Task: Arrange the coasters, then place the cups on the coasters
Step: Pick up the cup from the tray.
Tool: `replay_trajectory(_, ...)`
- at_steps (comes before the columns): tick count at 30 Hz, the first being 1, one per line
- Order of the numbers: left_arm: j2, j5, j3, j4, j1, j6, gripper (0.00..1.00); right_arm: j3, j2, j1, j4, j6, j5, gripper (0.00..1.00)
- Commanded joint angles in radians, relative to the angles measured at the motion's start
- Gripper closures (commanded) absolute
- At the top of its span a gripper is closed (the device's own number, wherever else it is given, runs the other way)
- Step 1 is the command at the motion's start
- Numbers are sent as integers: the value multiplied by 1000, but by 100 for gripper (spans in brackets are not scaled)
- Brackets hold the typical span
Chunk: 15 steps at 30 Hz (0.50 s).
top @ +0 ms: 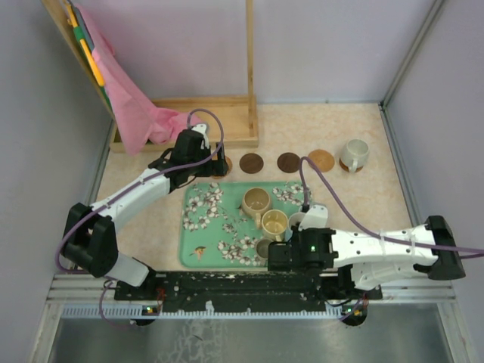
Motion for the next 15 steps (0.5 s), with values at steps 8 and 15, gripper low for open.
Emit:
replay_trajectory(8, 4, 15, 14, 6, -6, -4, 0, 160, -12, 16, -64, -5, 169, 100)
replay_trajectory(15, 0, 17, 11, 5, -6, -8, 0, 209, 2, 16, -121, 10, 184, 100)
